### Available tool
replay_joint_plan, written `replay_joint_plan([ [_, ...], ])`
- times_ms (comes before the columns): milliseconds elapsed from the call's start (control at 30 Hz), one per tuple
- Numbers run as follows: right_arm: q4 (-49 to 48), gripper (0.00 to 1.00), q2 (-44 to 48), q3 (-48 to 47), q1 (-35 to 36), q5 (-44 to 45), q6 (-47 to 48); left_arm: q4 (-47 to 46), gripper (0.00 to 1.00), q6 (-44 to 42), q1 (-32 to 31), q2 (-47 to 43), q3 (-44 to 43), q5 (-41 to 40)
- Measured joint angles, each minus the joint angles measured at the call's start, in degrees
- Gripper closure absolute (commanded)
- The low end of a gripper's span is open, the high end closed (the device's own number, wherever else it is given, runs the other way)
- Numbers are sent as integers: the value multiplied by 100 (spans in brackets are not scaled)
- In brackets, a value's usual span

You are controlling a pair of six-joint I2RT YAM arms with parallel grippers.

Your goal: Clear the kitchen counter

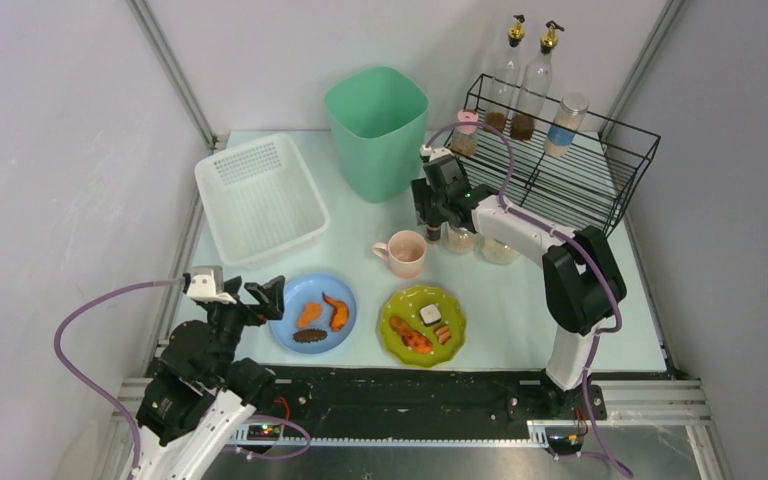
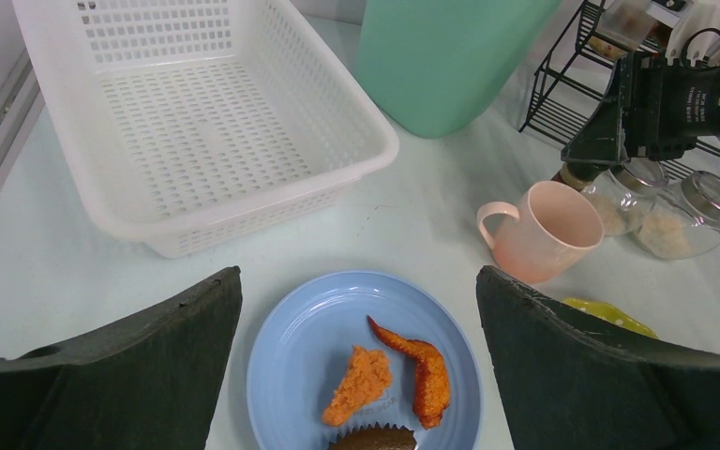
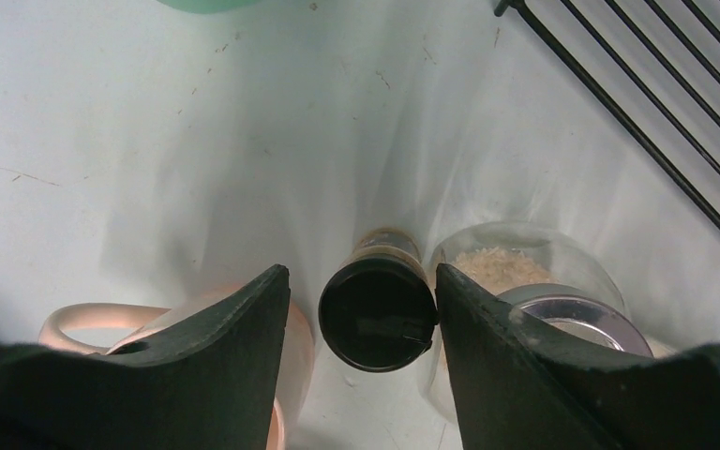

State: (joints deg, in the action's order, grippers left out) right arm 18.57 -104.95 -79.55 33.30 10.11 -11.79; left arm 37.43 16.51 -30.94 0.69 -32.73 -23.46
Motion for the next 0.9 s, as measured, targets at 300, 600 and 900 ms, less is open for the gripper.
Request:
replay_joint_plan([
  [300, 87, 55, 0, 0, 0, 0, 7, 0, 2, 0, 0, 0, 0, 0],
  [600, 87, 65, 9, 0, 0, 0, 2, 0, 2, 0, 0, 0, 0, 0],
  [900, 107, 66, 553, -31, 0, -50, 2, 2, 2, 0, 0, 0, 0, 2],
])
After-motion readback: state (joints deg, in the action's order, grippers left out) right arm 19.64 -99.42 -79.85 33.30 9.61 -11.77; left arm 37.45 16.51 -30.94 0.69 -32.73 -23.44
